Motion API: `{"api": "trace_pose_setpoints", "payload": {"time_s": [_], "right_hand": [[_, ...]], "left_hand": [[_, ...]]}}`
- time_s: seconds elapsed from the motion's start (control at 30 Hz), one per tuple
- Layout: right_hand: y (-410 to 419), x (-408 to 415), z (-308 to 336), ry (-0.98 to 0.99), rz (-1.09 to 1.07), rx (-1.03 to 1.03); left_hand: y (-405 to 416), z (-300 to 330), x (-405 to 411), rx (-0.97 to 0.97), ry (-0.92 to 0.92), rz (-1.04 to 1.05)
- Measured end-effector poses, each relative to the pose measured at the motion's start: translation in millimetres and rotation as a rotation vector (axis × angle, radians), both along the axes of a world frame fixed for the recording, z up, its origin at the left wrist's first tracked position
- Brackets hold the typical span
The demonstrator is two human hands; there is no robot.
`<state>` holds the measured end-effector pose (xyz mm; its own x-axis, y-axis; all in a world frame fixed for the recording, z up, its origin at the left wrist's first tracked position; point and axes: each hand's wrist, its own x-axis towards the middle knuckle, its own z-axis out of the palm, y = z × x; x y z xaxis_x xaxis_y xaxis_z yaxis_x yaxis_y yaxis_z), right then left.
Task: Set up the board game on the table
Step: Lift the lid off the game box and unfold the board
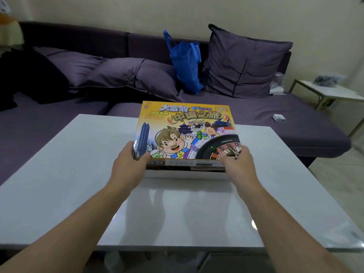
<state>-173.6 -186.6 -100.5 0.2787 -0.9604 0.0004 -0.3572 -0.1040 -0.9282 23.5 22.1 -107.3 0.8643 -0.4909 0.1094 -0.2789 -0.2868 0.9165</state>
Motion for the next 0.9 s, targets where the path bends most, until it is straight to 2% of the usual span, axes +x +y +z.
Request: {"api": "trace_pose_setpoints", "payload": {"time_s": [0.1, 0.27, 0.37, 0.43, 0.53, 0.6, 0.67, 0.73, 0.8, 0.9], "right_hand": [[5, -7, 17, -0.128, 0.014, -0.022], [22, -20, 62, -0.620, 0.091, 0.299], [44, -16, 83, -0.702, 0.321, 0.378], [69, -4, 95, -0.731, 0.430, 0.308], [121, 29, 107, -0.568, 0.522, -0.052], [158, 62, 106, -0.429, 0.563, -0.335], [192, 104, 91, -0.299, 0.599, -0.620], [222, 150, 65, -0.157, 0.659, -0.851], [242, 191, 33, 0.030, 0.784, -0.976], [264, 232, -6, 0.419, 1.015, -0.967]], "left_hand": [[2, 9, 1, -0.062, -0.029, 0.005], [22, 26, 13, -0.207, 0.047, -0.045], [40, 32, 30, -0.232, 0.089, -0.029], [53, 38, 43, -0.239, 0.135, 0.005], [78, 48, 58, -0.303, 0.227, 0.056], [101, 50, 71, -0.417, 0.297, 0.092], [124, 49, 88, -0.640, 0.414, 0.129], [146, 49, 104, -0.837, 0.561, 0.253], [167, 46, 119, -0.813, 0.669, 0.484], [191, 27, 135, -0.533, 0.774, 0.644]]}}
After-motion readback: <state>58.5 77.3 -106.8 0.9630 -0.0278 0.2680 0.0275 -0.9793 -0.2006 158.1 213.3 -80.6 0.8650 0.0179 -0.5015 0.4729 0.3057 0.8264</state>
